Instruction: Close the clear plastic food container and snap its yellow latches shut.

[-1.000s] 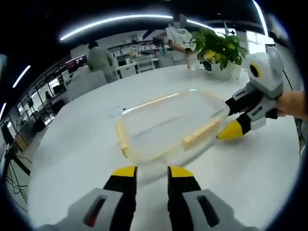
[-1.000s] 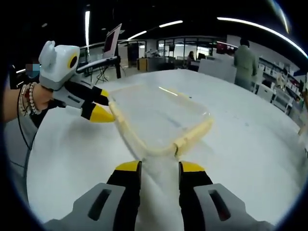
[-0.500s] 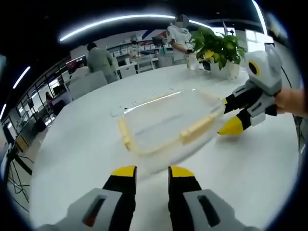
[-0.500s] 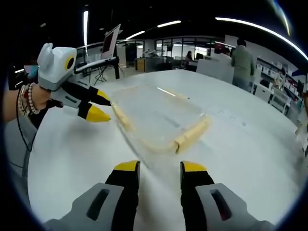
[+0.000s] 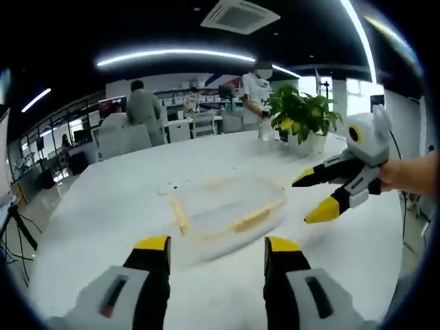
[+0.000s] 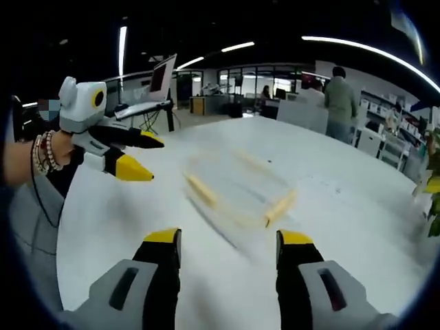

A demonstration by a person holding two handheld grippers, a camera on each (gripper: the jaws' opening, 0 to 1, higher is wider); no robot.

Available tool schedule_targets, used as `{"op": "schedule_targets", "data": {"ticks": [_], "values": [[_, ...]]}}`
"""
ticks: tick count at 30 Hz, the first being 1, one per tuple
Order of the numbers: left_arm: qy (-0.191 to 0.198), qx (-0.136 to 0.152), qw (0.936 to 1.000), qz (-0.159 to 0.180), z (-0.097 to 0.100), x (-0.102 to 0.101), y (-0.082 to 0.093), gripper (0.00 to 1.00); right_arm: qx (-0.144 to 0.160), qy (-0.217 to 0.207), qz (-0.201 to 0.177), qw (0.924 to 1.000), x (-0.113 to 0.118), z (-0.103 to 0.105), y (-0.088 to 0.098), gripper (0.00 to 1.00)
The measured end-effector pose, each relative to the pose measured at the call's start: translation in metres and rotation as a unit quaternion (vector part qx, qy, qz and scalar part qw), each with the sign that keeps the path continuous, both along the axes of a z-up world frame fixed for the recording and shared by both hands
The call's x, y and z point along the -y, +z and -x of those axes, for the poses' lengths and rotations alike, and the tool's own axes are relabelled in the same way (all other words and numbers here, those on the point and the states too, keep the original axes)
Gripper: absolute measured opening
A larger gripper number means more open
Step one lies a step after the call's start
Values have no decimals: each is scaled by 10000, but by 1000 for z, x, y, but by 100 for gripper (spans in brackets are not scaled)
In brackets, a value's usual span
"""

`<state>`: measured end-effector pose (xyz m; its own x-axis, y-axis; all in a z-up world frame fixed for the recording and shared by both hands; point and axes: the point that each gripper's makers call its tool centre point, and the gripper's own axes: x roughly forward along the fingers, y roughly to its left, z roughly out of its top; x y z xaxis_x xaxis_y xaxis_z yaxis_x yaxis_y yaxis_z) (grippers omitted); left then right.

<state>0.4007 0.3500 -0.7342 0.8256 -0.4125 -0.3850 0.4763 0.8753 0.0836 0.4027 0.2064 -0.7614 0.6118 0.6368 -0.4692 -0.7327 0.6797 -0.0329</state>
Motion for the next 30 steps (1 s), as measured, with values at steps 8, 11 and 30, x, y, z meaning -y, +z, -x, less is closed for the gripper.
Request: {"op": "schedule_targets", "data": {"ticks": [8, 11, 30], "values": [[221, 50, 9996, 175, 23, -17, 18, 99, 195, 36, -56, 9998, -10, 25, 26, 80], [197, -222, 9980, 563, 41, -20, 23, 99, 198, -18, -74, 9998, -9, 34, 30, 85], [300, -26, 9950, 948, 153, -111, 51, 99, 411, -1278, -900, 9869, 26, 106, 60, 100]]}}
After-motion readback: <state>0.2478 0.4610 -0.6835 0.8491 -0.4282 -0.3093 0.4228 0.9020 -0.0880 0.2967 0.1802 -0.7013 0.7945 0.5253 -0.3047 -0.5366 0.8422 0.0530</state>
